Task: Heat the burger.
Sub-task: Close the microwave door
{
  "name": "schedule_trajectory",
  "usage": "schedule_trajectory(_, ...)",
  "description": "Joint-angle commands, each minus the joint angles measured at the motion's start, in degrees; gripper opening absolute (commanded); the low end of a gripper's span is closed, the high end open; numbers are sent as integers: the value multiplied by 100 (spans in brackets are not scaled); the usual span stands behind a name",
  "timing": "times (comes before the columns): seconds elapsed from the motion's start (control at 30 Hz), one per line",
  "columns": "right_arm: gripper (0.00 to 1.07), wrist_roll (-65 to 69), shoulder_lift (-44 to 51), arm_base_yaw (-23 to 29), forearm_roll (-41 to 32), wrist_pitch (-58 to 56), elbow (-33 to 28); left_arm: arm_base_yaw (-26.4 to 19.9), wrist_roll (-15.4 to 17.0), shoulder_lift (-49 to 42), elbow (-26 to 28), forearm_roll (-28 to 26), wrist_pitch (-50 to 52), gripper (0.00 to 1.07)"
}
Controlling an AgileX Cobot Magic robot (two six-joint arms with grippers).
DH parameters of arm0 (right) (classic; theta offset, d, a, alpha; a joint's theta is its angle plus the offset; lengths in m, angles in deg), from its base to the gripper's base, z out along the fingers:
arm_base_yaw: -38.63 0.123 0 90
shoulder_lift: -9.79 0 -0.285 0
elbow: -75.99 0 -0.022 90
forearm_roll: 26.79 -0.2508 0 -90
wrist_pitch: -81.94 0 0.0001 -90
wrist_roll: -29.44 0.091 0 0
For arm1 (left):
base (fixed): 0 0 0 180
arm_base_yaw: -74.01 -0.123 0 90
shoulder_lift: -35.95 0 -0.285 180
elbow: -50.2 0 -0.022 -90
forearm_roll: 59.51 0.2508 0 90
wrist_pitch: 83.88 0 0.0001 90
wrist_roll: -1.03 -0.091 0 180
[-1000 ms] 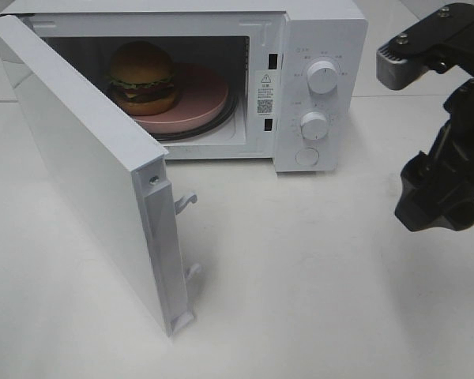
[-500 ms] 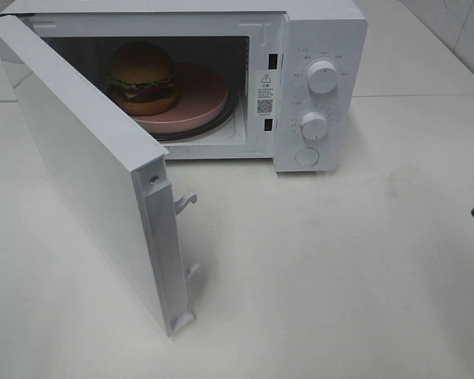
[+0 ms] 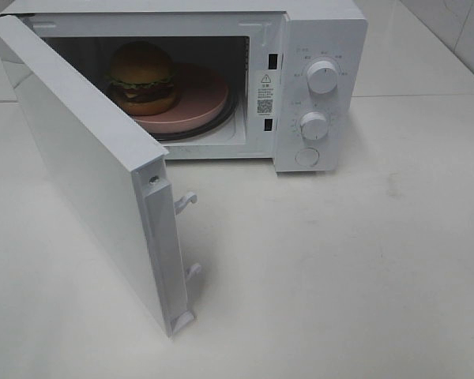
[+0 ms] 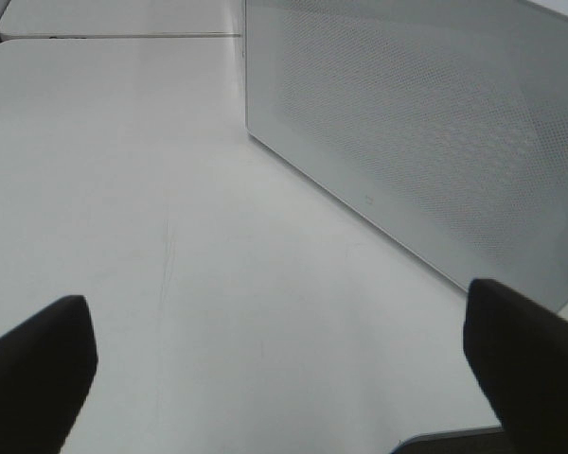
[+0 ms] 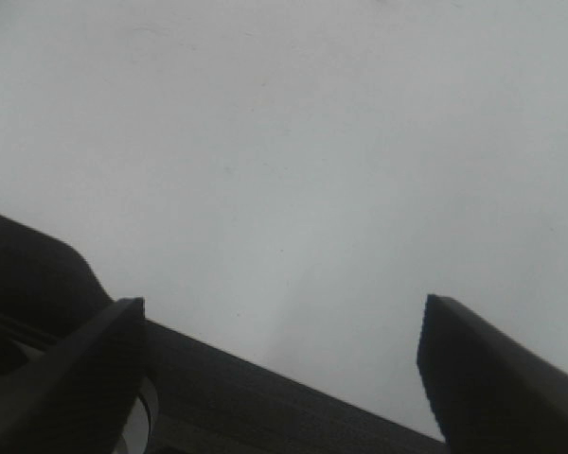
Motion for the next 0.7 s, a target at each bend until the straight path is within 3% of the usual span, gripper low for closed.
schedule_trajectory(0.03, 76, 0, 298, -298, 46, 69, -160, -17, 6, -86, -6, -34, 74, 98)
schedule_trajectory(0.3, 76, 0, 1467, -1026, 40, 298, -676, -17, 6, -86, -6, -34, 74, 98)
schedule_trajectory(0.7, 76, 23, 2687, -1730, -80, 682, -859, -17, 6, -86, -6, -34, 74, 98)
